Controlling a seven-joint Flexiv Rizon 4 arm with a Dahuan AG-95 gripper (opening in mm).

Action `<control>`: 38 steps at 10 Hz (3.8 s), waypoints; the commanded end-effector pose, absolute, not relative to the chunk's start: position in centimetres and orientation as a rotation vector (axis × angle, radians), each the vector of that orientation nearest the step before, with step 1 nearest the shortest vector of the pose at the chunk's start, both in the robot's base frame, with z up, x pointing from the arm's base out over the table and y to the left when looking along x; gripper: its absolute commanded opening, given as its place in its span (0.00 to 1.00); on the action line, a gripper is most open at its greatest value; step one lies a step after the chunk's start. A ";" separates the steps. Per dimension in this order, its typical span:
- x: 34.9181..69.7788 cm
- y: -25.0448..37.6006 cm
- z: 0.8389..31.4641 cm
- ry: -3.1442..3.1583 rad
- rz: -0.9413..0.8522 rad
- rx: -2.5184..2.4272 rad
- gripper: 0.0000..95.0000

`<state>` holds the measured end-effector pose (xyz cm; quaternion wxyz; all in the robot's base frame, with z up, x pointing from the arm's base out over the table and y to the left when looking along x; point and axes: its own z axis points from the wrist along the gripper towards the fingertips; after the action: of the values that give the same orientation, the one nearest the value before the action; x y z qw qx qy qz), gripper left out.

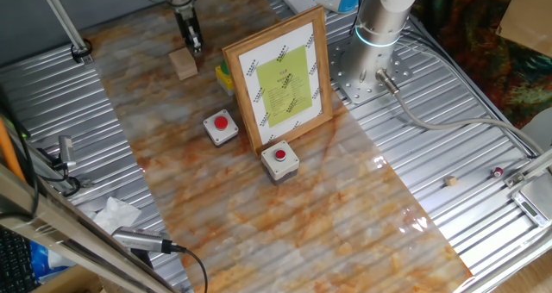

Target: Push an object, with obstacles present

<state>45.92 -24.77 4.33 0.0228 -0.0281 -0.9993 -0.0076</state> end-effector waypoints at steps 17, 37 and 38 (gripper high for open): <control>48.2 -24.7 4.6 -3.086 0.036 0.060 0.00; 52.2 -24.6 5.8 -3.050 0.045 0.051 0.00; 52.1 -24.6 6.0 -3.047 0.042 0.051 0.00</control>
<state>52.16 -24.71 6.04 0.0491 0.0169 -0.9986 0.0126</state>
